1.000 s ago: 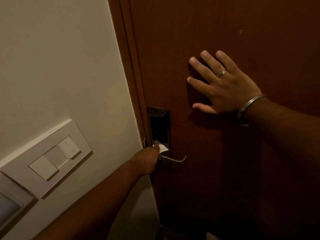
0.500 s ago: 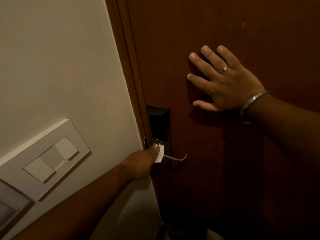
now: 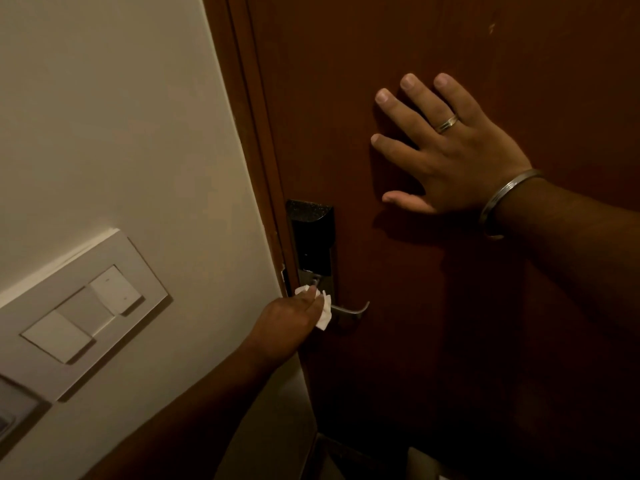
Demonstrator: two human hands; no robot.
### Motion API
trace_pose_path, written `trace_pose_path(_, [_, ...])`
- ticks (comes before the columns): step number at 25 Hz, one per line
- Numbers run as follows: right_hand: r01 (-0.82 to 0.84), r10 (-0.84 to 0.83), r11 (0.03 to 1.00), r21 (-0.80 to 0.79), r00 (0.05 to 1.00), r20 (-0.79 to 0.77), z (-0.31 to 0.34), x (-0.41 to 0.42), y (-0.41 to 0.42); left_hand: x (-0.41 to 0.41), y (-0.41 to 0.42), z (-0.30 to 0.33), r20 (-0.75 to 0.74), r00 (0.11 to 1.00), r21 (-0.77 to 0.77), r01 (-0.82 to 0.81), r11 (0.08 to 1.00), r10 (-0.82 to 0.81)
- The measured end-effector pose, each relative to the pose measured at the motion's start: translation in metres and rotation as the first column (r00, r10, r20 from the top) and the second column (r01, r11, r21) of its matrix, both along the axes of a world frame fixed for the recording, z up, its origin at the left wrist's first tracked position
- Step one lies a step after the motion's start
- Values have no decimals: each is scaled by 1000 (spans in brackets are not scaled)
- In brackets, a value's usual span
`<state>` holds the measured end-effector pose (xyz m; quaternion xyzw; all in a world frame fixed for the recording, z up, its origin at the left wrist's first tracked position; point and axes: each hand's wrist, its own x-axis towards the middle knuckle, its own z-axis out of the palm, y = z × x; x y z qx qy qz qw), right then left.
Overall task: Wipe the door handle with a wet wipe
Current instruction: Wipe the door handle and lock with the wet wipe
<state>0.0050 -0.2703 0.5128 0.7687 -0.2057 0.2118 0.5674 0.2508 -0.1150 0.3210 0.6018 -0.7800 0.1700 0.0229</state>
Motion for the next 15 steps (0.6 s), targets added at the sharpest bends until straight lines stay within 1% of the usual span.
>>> trace_pose_path(4, [14, -14, 1000, 13, 1000, 2, 2, -1, 2, -9, -3, -8, -10, 1000, -2, -20, 1000, 20])
trace_pose_path(5, [14, -14, 1000, 16, 1000, 4, 3, -2, 2, -9, -5, -9, -34, 999, 10, -41, 999, 41])
trace_pose_path(6, [14, -14, 1000, 18, 1000, 3, 3, -2, 3, -5, -9, -7, -90, 993, 22, -73, 997, 75])
trace_pose_path(7, [12, -12, 1000, 23, 1000, -1, 3, -2, 3, 2, -13, -2, -177, 977, 23, -118, 993, 120])
trace_pose_path(8, [11, -11, 1000, 24, 1000, -3, 3, -1, 3, 10, -17, 1, -232, 955, 48, -176, 983, 183])
trace_pose_path(9, [14, -14, 1000, 17, 1000, -3, 2, -1, 4, 16, -20, 4, -213, 956, 38, -199, 979, 202])
trace_pose_path(10, [20, -20, 1000, 7, 1000, -5, 2, -1, 3, 18, -20, 7, -179, 972, -2, -156, 988, 153])
trace_pose_path(13, [24, -24, 1000, 6, 1000, -7, 2, -1, 2, 1, -15, 17, -115, 988, -63, 93, 994, -100])
trace_pose_path(15, [22, -22, 1000, 8, 1000, -4, 2, 0, 3, -13, -12, 13, -130, 981, -8, 142, 990, -141])
